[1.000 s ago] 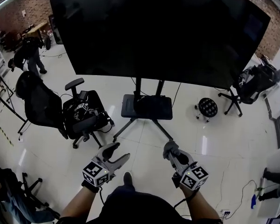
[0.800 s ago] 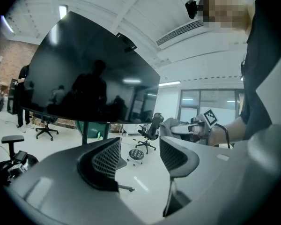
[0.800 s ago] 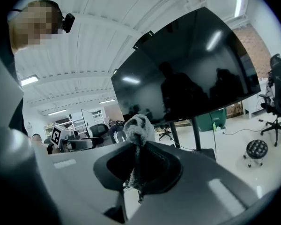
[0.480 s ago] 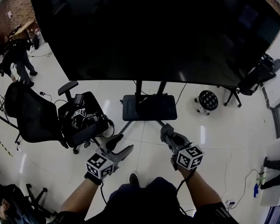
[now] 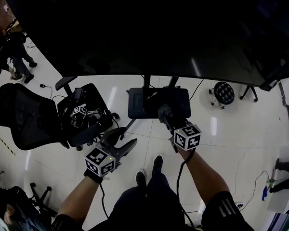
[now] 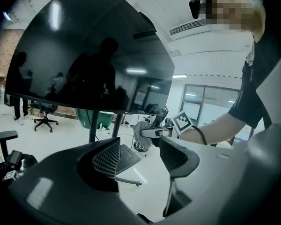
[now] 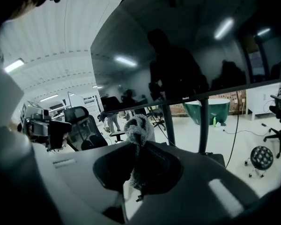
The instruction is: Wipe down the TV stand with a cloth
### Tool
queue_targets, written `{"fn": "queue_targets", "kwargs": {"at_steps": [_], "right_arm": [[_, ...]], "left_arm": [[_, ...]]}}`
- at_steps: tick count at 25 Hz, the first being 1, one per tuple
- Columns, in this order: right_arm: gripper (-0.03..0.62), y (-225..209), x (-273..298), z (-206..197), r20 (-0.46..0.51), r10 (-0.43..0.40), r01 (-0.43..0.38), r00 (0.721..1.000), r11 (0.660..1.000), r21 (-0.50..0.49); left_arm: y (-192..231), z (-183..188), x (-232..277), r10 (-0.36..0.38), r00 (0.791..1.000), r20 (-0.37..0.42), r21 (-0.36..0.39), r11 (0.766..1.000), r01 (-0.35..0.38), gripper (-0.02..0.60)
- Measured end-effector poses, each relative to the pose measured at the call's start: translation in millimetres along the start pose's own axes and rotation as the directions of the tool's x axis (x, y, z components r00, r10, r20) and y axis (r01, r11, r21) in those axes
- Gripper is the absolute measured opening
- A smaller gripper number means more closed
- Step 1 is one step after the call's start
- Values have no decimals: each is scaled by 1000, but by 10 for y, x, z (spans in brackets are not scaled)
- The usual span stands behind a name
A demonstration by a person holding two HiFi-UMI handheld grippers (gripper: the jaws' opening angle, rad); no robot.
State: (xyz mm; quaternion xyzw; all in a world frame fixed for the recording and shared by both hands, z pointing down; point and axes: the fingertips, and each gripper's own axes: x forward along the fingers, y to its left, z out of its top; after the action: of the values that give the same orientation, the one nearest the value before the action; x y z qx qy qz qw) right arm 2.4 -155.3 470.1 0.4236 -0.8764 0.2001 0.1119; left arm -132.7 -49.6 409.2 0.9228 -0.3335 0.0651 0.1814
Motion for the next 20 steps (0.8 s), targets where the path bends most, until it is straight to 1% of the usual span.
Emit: {"fn": "queue_targets", "kwargs": {"at_steps": [6,8,12,15,20], "right_arm": [[29,-583,879,7,-51,-58,55,997,997,-54],[29,-749,1124,49,-54,-70,66,996,995,-75],[29,-1010,1612,103,-58,-73,64,996,986,-155],[29,-1209,1912,123,-64,-87,72,994,976,-207],[29,-1368,2376,226,-55,-82,64,995,963,-262]], "left_arm": [[353,-86,501,25,1000,16,-34,999,-25,287],[468,-88,667,34,999,30,-53,998,-32,287],[694,-43,938,50,998,46,-64,997,-47,287],[798,-29,1127,46,998,52,-65,997,-42,287],[962,-40,1285,49,998,39,-65,997,-46,287]]}}
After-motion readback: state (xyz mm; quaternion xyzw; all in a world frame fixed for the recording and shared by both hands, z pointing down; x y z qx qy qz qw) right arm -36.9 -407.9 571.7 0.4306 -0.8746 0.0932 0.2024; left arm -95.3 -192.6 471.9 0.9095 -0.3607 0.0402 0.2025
